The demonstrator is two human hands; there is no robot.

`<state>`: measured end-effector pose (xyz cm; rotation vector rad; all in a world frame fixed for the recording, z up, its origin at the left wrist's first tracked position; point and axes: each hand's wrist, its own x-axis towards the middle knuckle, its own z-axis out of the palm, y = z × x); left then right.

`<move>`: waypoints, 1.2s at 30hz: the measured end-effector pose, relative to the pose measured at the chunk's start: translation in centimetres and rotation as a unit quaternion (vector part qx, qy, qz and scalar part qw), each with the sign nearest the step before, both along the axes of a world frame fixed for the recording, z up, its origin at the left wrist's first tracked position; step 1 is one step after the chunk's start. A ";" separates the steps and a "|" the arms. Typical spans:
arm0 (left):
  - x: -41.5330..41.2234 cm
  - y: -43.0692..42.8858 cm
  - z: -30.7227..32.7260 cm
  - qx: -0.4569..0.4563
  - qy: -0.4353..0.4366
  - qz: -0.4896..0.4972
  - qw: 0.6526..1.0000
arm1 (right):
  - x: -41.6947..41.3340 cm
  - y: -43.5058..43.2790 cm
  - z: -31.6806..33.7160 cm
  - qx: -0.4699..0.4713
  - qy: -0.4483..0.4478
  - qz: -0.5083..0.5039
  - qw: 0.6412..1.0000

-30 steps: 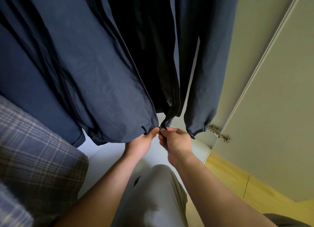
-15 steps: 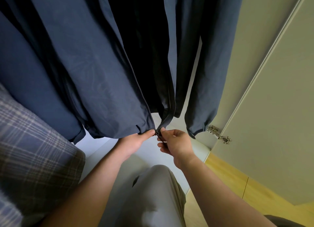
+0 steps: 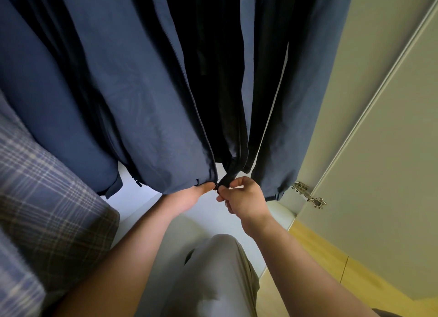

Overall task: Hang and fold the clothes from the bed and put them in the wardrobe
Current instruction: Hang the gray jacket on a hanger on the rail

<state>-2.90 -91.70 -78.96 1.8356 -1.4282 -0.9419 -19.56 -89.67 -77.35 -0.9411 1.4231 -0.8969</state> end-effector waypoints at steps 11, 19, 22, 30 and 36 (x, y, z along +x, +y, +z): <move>-0.1 -0.9 0.6 0.014 -0.004 -0.068 0.998 | 0.5 -1.0 3.0 -0.077 -0.106 -0.077 0.988; 0.1 0.2 1.8 -0.004 0.185 -0.094 0.978 | -1.4 -0.5 1.6 -0.349 0.282 0.086 0.890; 0.2 0.3 2.1 0.009 0.169 -0.090 0.981 | -1.6 -0.5 1.3 -0.415 0.355 0.099 0.832; 0.4 0.3 2.2 0.024 0.143 -0.121 0.982 | -0.9 -0.9 1.2 -0.390 0.394 0.100 0.827; -0.5 0.8 0.4 0.036 -0.025 0.002 0.999 | -1.5 -1.3 1.7 -0.441 0.526 0.190 0.702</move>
